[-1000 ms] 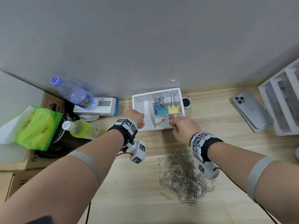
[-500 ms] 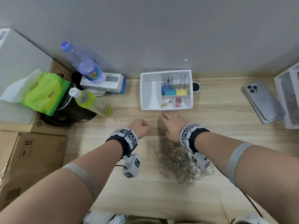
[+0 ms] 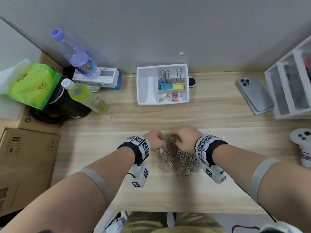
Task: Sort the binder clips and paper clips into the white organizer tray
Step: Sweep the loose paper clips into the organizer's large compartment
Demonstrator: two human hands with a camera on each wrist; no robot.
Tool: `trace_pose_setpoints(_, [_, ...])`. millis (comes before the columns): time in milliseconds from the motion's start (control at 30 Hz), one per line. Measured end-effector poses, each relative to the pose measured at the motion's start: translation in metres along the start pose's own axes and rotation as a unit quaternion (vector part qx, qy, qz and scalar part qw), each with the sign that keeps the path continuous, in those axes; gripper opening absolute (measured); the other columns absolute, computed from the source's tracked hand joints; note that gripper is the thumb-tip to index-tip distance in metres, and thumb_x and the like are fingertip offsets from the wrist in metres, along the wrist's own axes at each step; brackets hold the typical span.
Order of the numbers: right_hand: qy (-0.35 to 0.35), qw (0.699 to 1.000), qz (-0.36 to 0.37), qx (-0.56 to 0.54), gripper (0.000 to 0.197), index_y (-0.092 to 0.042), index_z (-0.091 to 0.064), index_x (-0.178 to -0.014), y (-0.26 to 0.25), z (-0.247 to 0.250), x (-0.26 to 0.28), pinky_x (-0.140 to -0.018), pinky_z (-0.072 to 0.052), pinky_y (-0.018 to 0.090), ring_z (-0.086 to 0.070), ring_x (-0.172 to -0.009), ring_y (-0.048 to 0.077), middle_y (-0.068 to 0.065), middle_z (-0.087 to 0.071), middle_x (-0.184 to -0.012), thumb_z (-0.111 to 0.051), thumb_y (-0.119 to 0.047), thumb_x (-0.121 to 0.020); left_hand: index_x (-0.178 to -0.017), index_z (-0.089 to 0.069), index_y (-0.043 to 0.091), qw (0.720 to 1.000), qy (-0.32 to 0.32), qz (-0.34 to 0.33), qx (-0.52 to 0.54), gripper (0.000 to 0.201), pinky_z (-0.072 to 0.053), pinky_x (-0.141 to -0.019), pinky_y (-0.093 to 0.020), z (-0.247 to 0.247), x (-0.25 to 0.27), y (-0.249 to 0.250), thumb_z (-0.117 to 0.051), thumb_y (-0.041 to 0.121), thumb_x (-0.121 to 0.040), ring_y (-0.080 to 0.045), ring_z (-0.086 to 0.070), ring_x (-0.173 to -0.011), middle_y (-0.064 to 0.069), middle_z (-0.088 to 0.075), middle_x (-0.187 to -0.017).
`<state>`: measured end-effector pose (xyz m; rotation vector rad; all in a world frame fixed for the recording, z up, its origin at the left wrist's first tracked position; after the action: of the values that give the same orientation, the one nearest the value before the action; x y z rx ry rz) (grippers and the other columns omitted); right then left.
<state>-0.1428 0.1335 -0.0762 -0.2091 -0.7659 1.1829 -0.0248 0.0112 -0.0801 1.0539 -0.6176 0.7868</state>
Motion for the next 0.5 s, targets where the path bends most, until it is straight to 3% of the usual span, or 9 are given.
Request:
trace_pose_setpoints(100, [0.065,0.994,-0.082,-0.033,0.046,-0.021,-0.058,-0.126,0.019,0.010,0.015,-0.100,-0.045,0.041,-0.050,-0.114,0.022,0.001,-0.058,-0.119,-0.055,-0.016,-0.081,-0.099,-0.064,0.018,1.000,0.025,0.004,0.002,0.016,-0.060,-0.076,-0.036,0.002,0.000,0.003,-0.061,0.016,-0.083,-0.020,-0.067,-0.079,-0.003,-0.068,-0.092])
trace_pose_setpoints(167, [0.083,0.985,-0.148,-0.031,0.051,-0.021,-0.050,-0.134,0.034,0.014,0.026,-0.103,-0.043,0.041,-0.044,-0.120,0.023,0.004,-0.051,-0.123,-0.059,-0.023,-0.083,-0.110,-0.061,0.020,0.998,0.066,0.006,-0.020,0.028,-0.058,-0.084,-0.037,0.003,-0.001,0.003,-0.061,0.021,-0.082,-0.019,-0.067,-0.090,-0.002,-0.067,-0.105])
trace_pose_setpoints(267, [0.069,0.971,-0.230,-0.005,0.062,-0.025,-0.044,-0.134,0.052,0.014,0.039,-0.096,-0.047,0.044,-0.038,-0.118,0.025,0.006,-0.041,-0.123,-0.061,-0.030,-0.076,-0.131,-0.050,0.020,0.993,0.093,-0.011,-0.071,0.053,-0.053,-0.092,-0.035,0.003,-0.001,0.009,-0.061,0.018,-0.079,-0.022,-0.059,-0.108,-0.004,-0.052,-0.125])
trace_pose_setpoints(333, [0.062,0.959,-0.277,0.012,0.065,-0.031,-0.040,-0.129,0.058,0.012,0.045,-0.090,-0.047,0.044,-0.035,-0.115,0.025,0.005,-0.036,-0.119,-0.061,-0.036,-0.067,-0.138,-0.043,0.024,0.991,0.096,-0.027,-0.093,0.064,-0.051,-0.095,-0.037,0.000,0.001,0.015,-0.062,0.017,-0.078,-0.024,-0.050,-0.116,-0.005,-0.040,-0.129])
trace_pose_setpoints(400, [0.059,0.952,-0.300,0.005,0.065,-0.036,-0.038,-0.124,0.059,0.008,0.049,-0.089,-0.046,0.045,-0.033,-0.116,0.027,0.005,-0.035,-0.120,-0.060,-0.037,-0.063,-0.143,-0.036,0.032,0.988,0.090,-0.029,-0.123,0.074,-0.044,-0.102,-0.039,-0.007,0.000,0.017,-0.064,0.020,-0.076,-0.026,-0.037,-0.126,-0.004,-0.034,-0.131])
trace_pose_setpoints(500, [0.063,0.962,-0.263,-0.034,0.068,-0.040,-0.037,-0.129,0.054,-0.007,0.049,-0.088,-0.047,0.043,-0.031,-0.119,0.025,0.004,-0.036,-0.124,-0.060,-0.028,-0.065,-0.145,-0.029,0.045,0.983,0.066,-0.030,-0.168,0.082,-0.040,-0.100,-0.040,-0.022,-0.004,0.020,-0.065,0.027,-0.073,-0.027,-0.028,-0.131,-0.004,-0.031,-0.136])
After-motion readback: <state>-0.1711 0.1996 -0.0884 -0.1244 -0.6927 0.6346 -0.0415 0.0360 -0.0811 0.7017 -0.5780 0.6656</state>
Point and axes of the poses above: each hand's wrist, its own x-axis away from the middle knuckle, its own z-axis out of the back of the hand, y = z × x, the point moved 2 cm from there along -x, towards the middle knuckle
